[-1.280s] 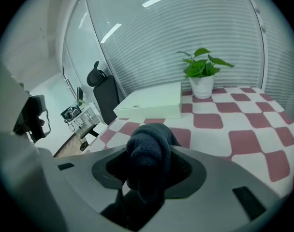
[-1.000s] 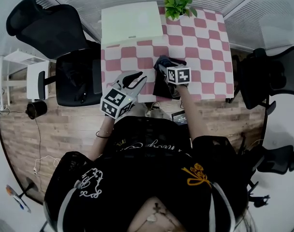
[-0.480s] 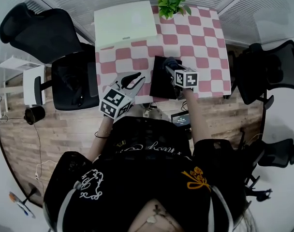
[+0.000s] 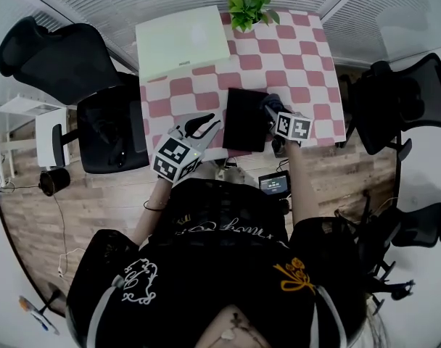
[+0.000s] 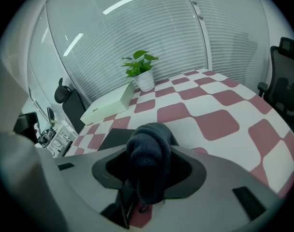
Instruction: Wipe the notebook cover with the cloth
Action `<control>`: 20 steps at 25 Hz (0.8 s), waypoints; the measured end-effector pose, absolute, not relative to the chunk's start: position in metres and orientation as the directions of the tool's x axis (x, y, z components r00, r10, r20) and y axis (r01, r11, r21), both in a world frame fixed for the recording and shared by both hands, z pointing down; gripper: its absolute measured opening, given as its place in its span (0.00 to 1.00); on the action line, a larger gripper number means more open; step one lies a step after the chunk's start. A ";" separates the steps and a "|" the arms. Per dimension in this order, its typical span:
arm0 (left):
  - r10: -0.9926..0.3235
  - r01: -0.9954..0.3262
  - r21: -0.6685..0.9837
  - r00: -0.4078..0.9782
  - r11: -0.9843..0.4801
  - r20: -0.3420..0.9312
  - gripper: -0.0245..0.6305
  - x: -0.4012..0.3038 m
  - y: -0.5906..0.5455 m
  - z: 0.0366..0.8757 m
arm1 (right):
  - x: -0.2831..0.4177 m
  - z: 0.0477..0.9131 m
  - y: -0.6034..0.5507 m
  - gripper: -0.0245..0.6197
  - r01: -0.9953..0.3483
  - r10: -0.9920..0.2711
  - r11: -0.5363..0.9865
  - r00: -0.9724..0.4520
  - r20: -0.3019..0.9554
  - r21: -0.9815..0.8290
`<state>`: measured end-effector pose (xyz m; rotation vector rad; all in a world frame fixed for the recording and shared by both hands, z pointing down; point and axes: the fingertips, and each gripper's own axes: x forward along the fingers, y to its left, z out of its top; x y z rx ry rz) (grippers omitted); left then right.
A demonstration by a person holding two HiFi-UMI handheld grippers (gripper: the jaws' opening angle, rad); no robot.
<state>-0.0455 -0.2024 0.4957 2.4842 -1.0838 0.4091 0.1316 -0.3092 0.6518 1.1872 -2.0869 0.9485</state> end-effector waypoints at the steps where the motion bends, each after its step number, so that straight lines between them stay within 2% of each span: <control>1: -0.628 -0.745 0.238 0.658 -0.623 0.414 0.16 -0.045 -0.203 0.495 | 0.136 0.649 -0.309 0.30 -0.889 -0.499 0.354 -0.443 0.744 -0.292; 4: -0.627 -0.742 0.233 0.660 -0.628 0.414 0.16 -0.043 -0.204 0.494 | 0.132 0.631 -0.306 0.30 -0.883 -0.522 0.382 -0.450 0.724 -0.273; 7: -0.625 -0.740 0.232 0.663 -0.631 0.412 0.16 -0.040 -0.206 0.493 | 0.102 0.608 -0.301 0.30 -0.844 -0.525 0.442 -0.517 0.676 -0.303; 12: -0.619 -0.730 0.232 0.674 -0.643 0.404 0.16 -0.033 -0.209 0.491 | 0.033 0.598 -0.281 0.30 -0.756 -0.451 0.556 -0.623 0.639 -0.345; 16: -0.621 -0.729 0.231 0.675 -0.644 0.398 0.16 -0.031 -0.208 0.488 | -0.007 0.612 -0.263 0.30 -0.711 -0.375 0.608 -0.649 0.662 -0.352; 20: -0.631 -0.737 0.224 0.667 -0.638 0.397 0.16 -0.037 -0.209 0.487 | -0.013 0.644 -0.251 0.30 -0.712 -0.318 0.625 -0.607 0.728 -0.320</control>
